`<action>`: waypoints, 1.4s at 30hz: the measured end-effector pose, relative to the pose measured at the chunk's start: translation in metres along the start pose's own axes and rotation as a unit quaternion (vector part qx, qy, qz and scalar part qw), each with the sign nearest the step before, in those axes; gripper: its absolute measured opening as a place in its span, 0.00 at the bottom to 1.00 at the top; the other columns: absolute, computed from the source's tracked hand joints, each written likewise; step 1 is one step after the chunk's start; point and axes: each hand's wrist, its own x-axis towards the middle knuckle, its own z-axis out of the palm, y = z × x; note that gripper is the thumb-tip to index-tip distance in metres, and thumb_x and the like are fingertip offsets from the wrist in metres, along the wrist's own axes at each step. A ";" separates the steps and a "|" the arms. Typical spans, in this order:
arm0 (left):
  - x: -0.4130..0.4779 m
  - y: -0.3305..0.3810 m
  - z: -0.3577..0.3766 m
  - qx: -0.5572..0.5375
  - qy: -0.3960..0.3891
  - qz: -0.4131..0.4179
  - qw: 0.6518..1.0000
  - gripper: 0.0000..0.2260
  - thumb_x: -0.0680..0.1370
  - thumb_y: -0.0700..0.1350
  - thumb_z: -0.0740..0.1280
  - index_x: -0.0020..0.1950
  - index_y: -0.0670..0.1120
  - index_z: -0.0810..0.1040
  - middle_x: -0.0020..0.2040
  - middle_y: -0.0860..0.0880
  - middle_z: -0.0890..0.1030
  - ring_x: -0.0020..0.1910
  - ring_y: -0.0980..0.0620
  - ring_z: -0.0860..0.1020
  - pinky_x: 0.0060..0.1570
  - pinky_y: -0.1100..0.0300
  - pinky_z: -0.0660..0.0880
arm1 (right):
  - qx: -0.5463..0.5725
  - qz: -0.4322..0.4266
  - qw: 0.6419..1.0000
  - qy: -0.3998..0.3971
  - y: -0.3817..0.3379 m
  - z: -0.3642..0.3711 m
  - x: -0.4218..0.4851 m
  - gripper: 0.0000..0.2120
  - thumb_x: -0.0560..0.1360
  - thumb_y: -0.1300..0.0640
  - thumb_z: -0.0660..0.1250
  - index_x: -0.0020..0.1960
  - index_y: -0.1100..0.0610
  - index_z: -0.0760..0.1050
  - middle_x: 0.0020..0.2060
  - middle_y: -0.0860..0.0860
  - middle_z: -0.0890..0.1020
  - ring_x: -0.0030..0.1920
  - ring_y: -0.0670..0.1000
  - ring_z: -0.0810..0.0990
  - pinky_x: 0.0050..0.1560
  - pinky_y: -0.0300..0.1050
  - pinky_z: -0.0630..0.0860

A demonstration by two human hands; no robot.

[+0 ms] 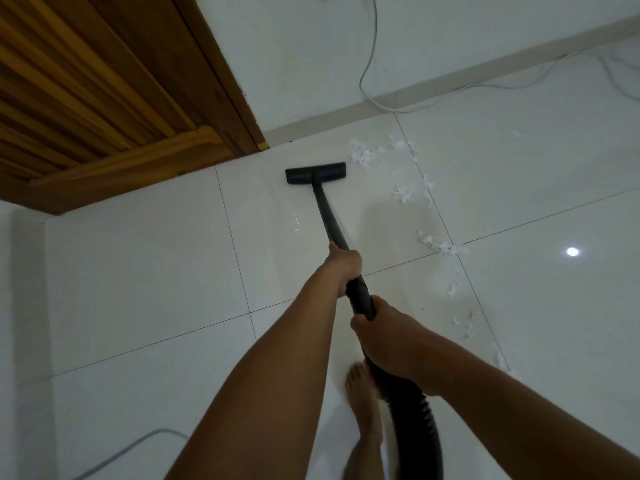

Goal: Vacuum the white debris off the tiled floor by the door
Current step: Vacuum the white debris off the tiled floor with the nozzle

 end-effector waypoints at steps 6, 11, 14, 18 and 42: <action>-0.021 0.007 -0.001 0.006 0.001 -0.017 1.000 0.30 0.83 0.40 0.54 0.83 0.50 0.46 0.63 0.42 0.72 0.40 0.48 0.73 0.39 0.54 0.76 | -0.028 0.010 1.000 0.000 -0.011 -0.008 -0.022 0.15 0.84 0.54 0.57 0.69 0.57 0.67 0.35 0.53 0.76 0.15 0.42 0.71 0.16 0.29 0.65; -0.019 0.028 -0.010 0.009 0.005 -0.019 1.000 0.28 0.83 0.39 0.56 0.82 0.48 0.52 0.58 0.42 0.73 0.40 0.47 0.74 0.31 0.55 0.74 | 0.011 0.039 0.999 -0.014 -0.032 -0.015 -0.013 0.15 0.82 0.54 0.59 0.68 0.56 0.68 0.36 0.55 0.78 0.20 0.47 0.75 0.21 0.36 0.73; -0.006 0.046 -0.015 0.009 0.010 -0.019 1.000 0.27 0.82 0.39 0.56 0.81 0.48 0.54 0.63 0.41 0.74 0.42 0.47 0.75 0.31 0.55 0.74 | 0.019 0.051 0.998 -0.024 -0.048 -0.025 -0.002 0.16 0.83 0.54 0.59 0.70 0.55 0.66 0.36 0.56 0.77 0.25 0.49 0.76 0.24 0.39 0.75; 0.013 0.069 -0.020 0.009 0.031 -0.014 0.999 0.26 0.82 0.41 0.56 0.80 0.49 0.56 0.63 0.41 0.75 0.42 0.48 0.75 0.31 0.56 0.75 | 0.031 0.048 0.998 -0.027 -0.067 -0.036 0.018 0.16 0.83 0.55 0.59 0.69 0.54 0.66 0.38 0.56 0.77 0.28 0.50 0.77 0.27 0.42 0.77; 0.040 -0.013 0.024 0.005 0.036 0.021 0.999 0.30 0.85 0.45 0.54 0.82 0.58 0.42 0.69 0.44 0.72 0.61 0.43 0.76 0.59 0.48 0.78 | -0.042 -0.018 0.999 0.003 0.032 -0.010 0.043 0.24 0.86 0.53 0.52 0.80 0.47 0.52 0.45 0.54 0.76 0.30 0.47 0.76 0.16 0.31 0.67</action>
